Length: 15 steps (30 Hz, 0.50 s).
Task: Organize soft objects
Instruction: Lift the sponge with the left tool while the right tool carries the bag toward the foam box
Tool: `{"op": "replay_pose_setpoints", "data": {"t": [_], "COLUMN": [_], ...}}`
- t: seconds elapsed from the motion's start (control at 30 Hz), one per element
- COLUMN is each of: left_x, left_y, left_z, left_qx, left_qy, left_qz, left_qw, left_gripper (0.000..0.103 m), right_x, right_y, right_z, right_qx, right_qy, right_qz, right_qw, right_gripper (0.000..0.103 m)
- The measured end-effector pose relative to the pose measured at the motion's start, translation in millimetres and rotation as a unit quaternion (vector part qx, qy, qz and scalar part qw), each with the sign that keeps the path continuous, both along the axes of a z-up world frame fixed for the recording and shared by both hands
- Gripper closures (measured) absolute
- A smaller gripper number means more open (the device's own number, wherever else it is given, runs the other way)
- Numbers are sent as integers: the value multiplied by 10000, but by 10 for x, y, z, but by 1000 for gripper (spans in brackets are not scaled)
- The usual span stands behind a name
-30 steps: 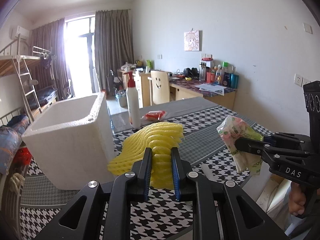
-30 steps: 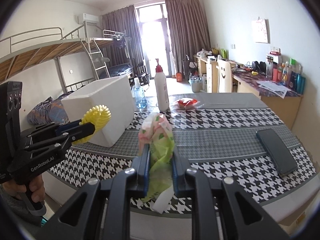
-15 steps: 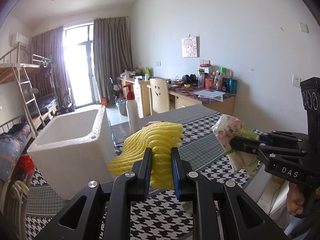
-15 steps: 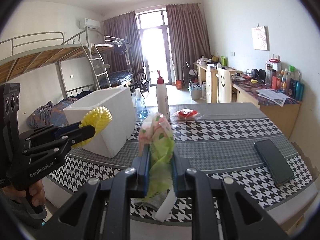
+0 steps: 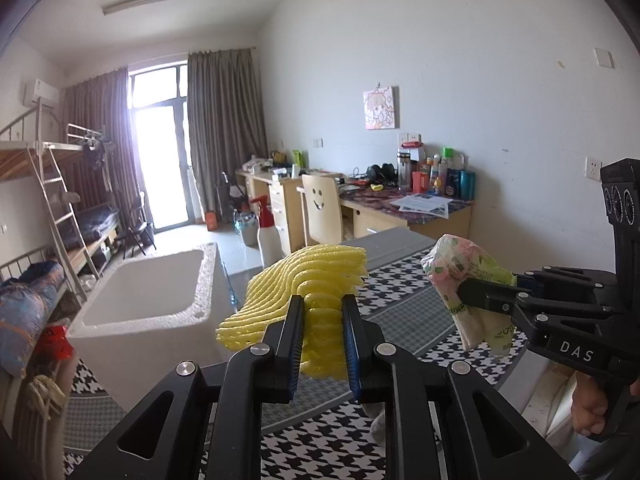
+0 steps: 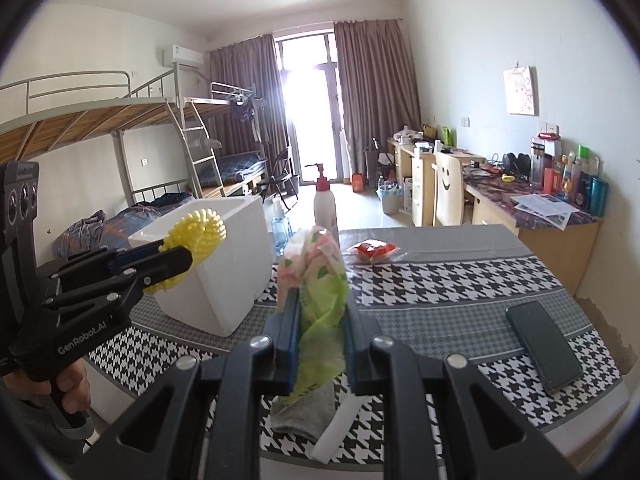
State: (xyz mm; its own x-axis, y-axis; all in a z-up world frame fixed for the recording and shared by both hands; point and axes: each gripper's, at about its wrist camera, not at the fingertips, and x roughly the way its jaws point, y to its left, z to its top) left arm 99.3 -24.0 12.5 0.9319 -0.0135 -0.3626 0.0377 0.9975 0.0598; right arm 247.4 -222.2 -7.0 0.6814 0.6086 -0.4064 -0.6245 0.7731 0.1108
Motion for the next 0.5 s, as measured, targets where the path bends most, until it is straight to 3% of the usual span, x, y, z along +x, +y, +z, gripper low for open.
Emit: {"op": "replay_pose_setpoints", "data": {"t": [0.5], "left_x": [74], "left_y": [23], "left_z": [117], "left_qx": [105], "left_qy": [-185], "left_qz": [193], "left_qw": [9996], "left_gripper": [83], "right_x": [36], "right_y": [73], "right_z": [143], "right_qx": [81], "right_qy": [-165], "right_qz": [113], "right_qw": [9998], "right_gripper": [81]}}
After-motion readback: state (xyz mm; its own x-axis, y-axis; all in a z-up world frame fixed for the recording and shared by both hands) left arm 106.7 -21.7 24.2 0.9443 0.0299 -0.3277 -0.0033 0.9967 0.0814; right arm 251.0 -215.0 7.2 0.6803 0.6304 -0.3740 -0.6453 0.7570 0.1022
